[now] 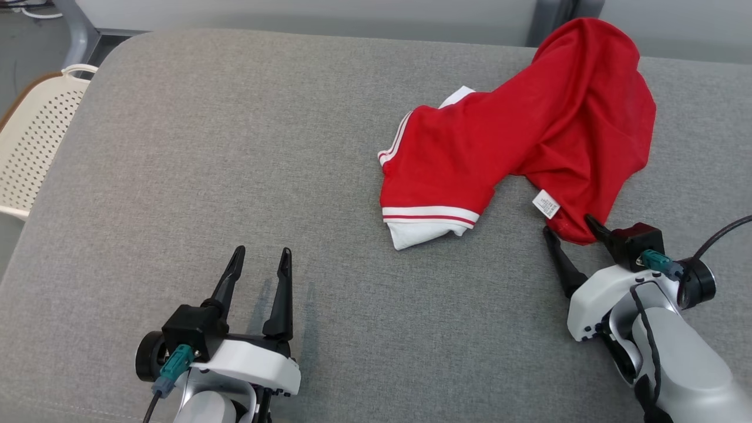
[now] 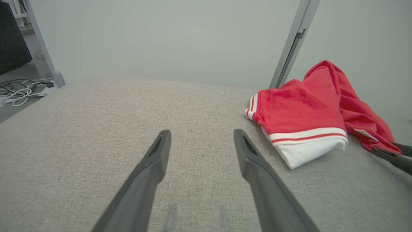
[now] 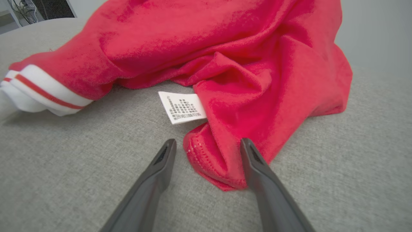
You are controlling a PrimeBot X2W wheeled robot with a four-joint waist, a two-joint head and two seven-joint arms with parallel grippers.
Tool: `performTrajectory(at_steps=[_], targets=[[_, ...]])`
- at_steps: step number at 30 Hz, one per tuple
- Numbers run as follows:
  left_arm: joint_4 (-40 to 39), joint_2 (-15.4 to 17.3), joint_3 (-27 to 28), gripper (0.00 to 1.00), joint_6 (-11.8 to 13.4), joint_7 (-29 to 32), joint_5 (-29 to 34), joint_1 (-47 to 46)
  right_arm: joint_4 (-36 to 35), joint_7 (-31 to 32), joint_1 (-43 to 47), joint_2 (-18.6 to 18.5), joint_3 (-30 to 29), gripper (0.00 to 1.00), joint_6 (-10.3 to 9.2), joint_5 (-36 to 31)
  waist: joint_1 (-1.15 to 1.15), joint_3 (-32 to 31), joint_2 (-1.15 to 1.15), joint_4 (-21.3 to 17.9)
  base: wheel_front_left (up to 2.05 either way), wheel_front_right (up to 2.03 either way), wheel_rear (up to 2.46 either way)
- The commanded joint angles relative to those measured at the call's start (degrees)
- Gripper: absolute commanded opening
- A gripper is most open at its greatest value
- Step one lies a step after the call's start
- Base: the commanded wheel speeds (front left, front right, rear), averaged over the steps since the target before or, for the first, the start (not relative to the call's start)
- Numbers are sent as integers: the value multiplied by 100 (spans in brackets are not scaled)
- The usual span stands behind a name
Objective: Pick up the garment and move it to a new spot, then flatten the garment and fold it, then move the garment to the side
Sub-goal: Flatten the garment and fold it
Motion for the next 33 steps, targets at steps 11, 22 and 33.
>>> performTrajectory(at_steps=[11,22,33], targets=[[-33,20,87,100,42,-26,-45,9,705,-68,-449,-28,-732,0,1,-753,0,16,0,44,0,0,0],[-7,21,130,100,24,-27,13,106,-1881,-71,448,-715,-1572,0,1,-1158,0,-236,0,-547,0,0,0],[6,23,152,100,1,-27,14,134,-3008,393,1737,-1593,-1825,0,1,-1202,0,-319,0,-733,0,0,0]])
